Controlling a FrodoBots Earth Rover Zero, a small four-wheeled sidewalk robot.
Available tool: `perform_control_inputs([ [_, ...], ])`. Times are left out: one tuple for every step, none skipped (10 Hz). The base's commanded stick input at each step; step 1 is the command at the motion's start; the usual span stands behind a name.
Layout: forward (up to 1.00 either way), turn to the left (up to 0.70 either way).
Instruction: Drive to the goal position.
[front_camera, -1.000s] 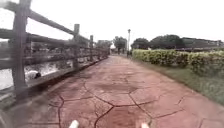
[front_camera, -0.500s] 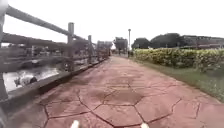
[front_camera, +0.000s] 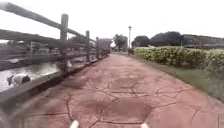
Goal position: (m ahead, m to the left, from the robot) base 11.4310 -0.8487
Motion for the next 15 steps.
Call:
perform_control_inputs([
  [0.70, 0.00],
  [0.70, 0.00],
  [0.70, 0.00],
  [0.70, 0.00],
  [0.70, 0.00],
  [0.70, 0.00],
  [0.70, 0.00],
  [0.70, 0.00],
  [0.70, 0.00],
  [0.70, 0.00],
  [0.70, 0.00],
  [0.70, 0.00],
  [0.70, 0.00],
  [0.70, 0.00],
  [0.70, 0.00],
])
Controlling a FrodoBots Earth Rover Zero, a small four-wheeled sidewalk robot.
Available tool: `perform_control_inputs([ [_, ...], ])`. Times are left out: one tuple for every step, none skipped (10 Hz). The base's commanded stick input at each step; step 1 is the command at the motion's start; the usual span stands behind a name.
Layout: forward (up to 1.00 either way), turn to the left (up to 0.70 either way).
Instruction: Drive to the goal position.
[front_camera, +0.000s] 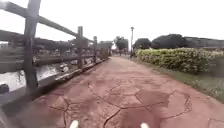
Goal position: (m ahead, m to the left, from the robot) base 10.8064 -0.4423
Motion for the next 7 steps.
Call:
perform_control_inputs([
  [0.70, 0.00],
  [0.70, 0.00],
  [0.70, 0.00],
  [0.70, 0.00],
  [0.70, 0.00],
  [0.70, 0.00],
  [0.70, 0.00],
])
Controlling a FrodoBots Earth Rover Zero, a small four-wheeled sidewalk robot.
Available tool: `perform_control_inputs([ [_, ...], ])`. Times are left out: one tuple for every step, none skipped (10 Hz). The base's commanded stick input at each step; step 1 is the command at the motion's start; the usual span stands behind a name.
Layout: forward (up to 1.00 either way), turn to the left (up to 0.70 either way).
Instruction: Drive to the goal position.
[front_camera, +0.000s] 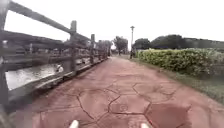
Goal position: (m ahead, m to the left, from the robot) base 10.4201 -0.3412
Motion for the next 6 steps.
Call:
perform_control_inputs([
  [0.70, 0.00],
  [0.70, 0.00],
  [0.70, 0.00],
  [0.70, 0.00],
  [0.70, 0.00],
  [0.70, 0.00],
])
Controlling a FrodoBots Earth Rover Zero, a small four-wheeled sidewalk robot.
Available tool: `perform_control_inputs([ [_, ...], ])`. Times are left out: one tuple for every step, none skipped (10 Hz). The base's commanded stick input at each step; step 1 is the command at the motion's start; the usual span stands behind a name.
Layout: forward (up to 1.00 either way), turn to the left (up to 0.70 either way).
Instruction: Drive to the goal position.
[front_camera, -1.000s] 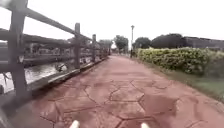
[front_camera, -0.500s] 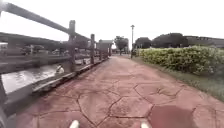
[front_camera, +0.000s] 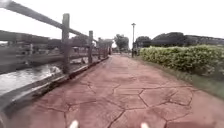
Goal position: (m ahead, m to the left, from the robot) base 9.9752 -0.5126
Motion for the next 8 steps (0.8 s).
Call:
perform_control_inputs([
  [0.70, 0.00],
  [0.70, 0.00],
  [0.70, 0.00],
  [0.70, 0.00],
  [0.70, 0.00],
  [0.70, 0.00],
  [0.70, 0.00],
  [0.70, 0.00],
])
